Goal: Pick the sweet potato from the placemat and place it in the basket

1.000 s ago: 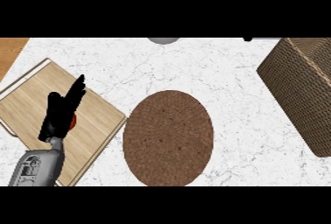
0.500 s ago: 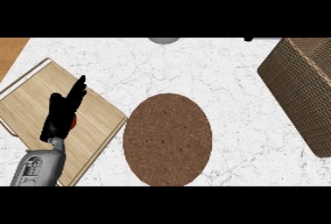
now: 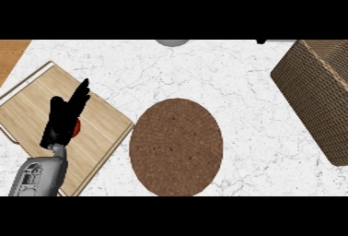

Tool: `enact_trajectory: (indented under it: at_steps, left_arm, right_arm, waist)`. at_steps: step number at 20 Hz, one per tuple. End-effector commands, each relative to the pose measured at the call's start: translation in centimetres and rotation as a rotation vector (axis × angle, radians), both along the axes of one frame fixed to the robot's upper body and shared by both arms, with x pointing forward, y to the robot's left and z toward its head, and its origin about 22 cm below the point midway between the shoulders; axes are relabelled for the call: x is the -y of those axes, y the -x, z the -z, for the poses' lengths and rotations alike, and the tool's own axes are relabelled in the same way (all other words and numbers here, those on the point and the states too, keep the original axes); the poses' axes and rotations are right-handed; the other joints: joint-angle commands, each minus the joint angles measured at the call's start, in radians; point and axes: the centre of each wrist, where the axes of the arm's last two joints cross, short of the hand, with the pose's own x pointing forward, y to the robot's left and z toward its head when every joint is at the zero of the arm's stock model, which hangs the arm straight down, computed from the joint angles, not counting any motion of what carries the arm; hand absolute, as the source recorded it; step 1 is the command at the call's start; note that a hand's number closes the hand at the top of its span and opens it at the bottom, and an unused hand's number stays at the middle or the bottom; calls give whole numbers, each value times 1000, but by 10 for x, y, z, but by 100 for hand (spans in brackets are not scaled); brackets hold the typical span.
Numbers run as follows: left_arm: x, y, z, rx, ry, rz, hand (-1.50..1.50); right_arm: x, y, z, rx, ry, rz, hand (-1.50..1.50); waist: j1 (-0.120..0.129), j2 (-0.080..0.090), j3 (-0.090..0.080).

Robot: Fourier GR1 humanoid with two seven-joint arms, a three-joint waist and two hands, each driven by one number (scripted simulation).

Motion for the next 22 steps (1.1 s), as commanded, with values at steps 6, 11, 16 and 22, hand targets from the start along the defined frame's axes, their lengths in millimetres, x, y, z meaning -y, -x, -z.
enact_trajectory:
  at_steps: [6, 11, 16, 22]
  left_arm:
    - [-16, 2, -3, 9, -8, -21, 0]
    - [-11, 12, 7, 16, -18, -7, 0]
    - [6, 1, 5, -12, 9, 4, 0]
    - [0, 13, -3, 11, 1, 6, 0]
  right_arm:
    - [14, -14, 63, -105, -246, 35, -150]
    - [36, -10, 56, -11, -311, 19, -150]
    - [45, -7, 56, 191, -456, 48, -150]
    - [69, 10, 48, 361, -521, 208, -150]
  waist:
    - [-2, -2, 0]
    - [4, -1, 0]
    - [-2, 0, 1]
    - [7, -2, 1]
